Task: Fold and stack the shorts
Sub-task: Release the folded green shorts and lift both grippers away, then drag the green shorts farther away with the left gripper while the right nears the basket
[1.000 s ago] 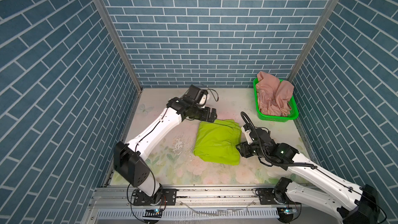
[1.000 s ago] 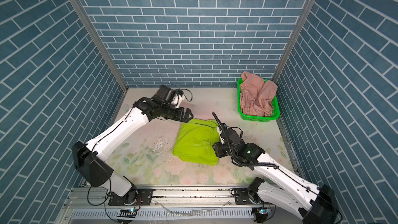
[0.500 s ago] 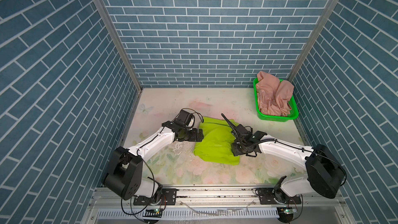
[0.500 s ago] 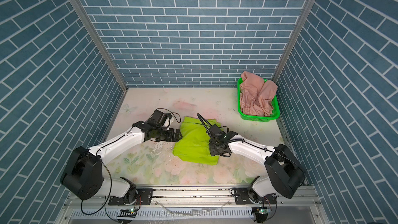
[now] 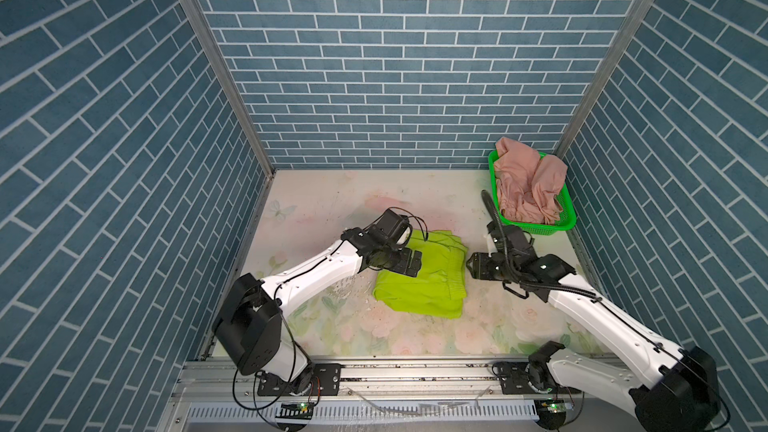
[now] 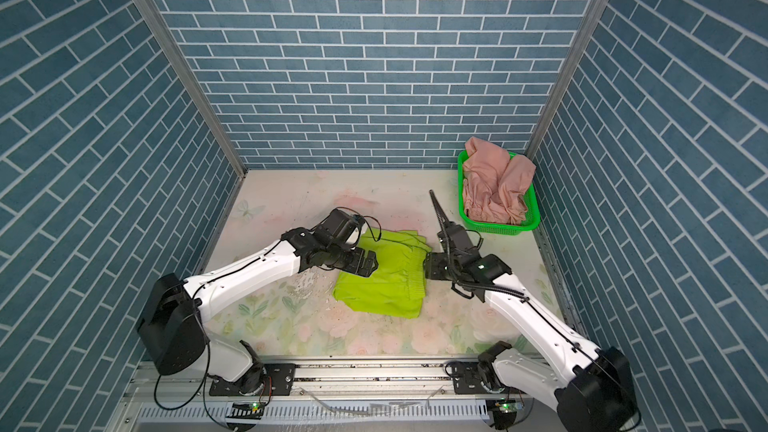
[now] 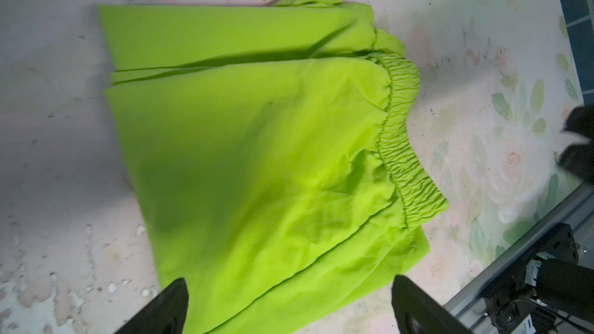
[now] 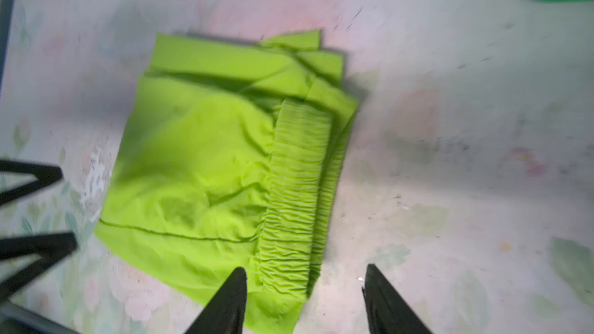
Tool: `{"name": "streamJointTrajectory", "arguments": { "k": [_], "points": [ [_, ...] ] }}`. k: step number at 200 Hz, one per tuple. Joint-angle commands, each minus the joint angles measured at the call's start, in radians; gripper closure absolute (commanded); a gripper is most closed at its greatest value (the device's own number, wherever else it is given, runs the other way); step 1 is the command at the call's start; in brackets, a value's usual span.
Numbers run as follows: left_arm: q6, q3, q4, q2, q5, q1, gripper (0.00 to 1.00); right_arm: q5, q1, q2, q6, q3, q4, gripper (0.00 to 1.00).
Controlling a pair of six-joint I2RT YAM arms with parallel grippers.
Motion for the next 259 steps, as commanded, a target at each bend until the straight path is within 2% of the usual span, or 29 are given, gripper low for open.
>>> {"name": "streamJointTrajectory", "arguments": {
  "k": [1, 31, 70, 103, 106, 141, 162, 183, 205, 235, 259],
  "points": [
    [-0.045, 0.062, -0.058, 0.089, -0.028, -0.062, 0.00, 0.031, -0.099, -0.065, -0.021, 0.012, -0.113, 0.40],
    [-0.101, 0.166, -0.059, 0.250, -0.004, -0.126, 0.00, 0.003, -0.196, -0.131, -0.043, -0.007, -0.098, 0.39],
    [-0.106, 0.286, -0.122, 0.408, -0.034, -0.210, 0.00, -0.064, -0.238, -0.145, -0.072, -0.051, -0.073, 0.38],
    [-0.083, 0.316, -0.207, 0.495, -0.037, -0.212, 0.00, -0.068, -0.254, -0.151, -0.088, -0.070, -0.073, 0.38],
    [-0.080, 0.314, -0.211, 0.499, -0.037, -0.211, 0.00, -0.095, -0.255, -0.150, -0.088, -0.071, -0.073, 0.38],
    [-0.038, 0.292, -0.252, 0.539, -0.087, -0.201, 0.00, -0.116, -0.264, -0.140, -0.091, -0.075, -0.064, 0.38],
    [-0.005, 0.259, -0.272, 0.550, -0.128, -0.142, 0.00, -0.123, -0.265, -0.134, -0.086, -0.078, -0.058, 0.38],
    [0.032, 0.192, -0.258, 0.510, -0.150, -0.024, 0.00, -0.131, -0.267, -0.130, -0.083, -0.086, -0.050, 0.38],
    [0.100, 0.164, -0.265, 0.469, -0.223, 0.102, 0.00, -0.147, -0.267, -0.121, -0.076, -0.088, -0.030, 0.38],
    [0.235, 0.251, -0.309, 0.512, -0.320, 0.244, 0.00, -0.171, -0.267, -0.105, -0.066, -0.087, 0.004, 0.38],
    [0.294, 0.333, -0.334, 0.571, -0.391, 0.342, 0.00, -0.183, -0.267, -0.097, -0.071, -0.079, 0.008, 0.38]
  ]
}}
